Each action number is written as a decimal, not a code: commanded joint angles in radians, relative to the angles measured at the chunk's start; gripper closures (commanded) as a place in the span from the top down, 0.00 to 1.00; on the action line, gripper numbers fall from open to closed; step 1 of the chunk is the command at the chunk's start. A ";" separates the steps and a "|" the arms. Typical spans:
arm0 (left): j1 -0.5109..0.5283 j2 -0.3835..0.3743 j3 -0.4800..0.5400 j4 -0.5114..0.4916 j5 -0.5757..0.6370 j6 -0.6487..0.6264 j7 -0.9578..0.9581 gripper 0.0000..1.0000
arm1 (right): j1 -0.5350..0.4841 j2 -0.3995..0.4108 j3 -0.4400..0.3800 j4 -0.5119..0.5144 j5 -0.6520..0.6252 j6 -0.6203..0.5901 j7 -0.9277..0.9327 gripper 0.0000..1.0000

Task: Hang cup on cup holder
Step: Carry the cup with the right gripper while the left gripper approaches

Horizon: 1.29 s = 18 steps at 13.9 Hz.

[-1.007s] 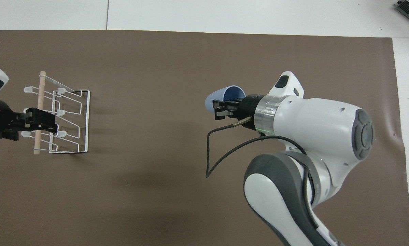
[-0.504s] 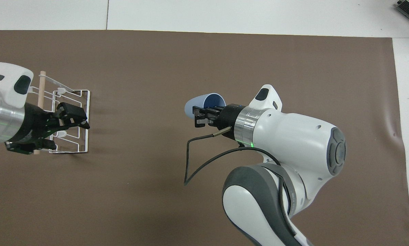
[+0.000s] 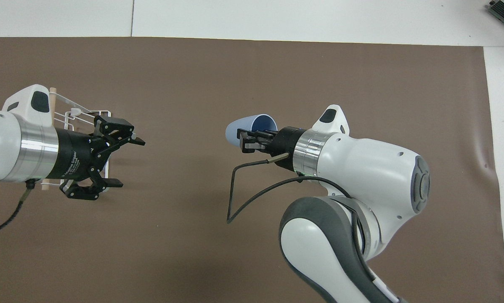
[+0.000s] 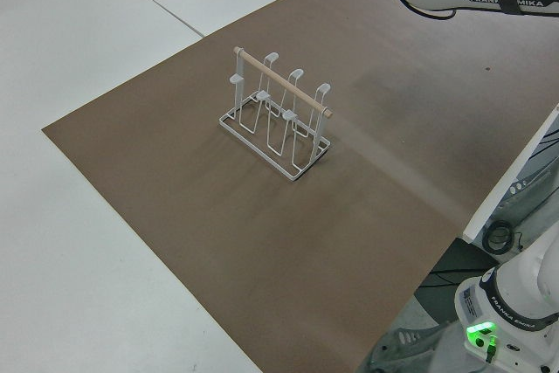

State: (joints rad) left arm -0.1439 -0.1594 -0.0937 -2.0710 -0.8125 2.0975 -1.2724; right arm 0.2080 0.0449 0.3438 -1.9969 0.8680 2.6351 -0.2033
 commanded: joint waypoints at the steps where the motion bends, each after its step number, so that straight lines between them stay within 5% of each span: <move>1: -0.084 0.053 0.005 -0.017 -0.033 0.119 -0.051 1.00 | -0.001 -0.002 0.006 -0.003 0.037 0.017 -0.047 0.00; 9: -0.278 0.167 0.003 -0.027 -0.111 0.415 -0.055 1.00 | 0.016 -0.004 0.006 -0.003 0.039 0.017 -0.048 0.00; 18: -0.279 0.182 0.000 -0.024 -0.168 0.478 -0.045 1.00 | 0.100 -0.002 0.006 0.009 0.115 0.074 -0.045 0.00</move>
State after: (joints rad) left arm -0.4099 0.0226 -0.1025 -2.0888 -0.9561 2.5471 -1.3214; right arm 0.3050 0.0448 0.3471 -1.9888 0.9391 2.7027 -0.2068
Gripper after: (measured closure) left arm 0.000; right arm 0.943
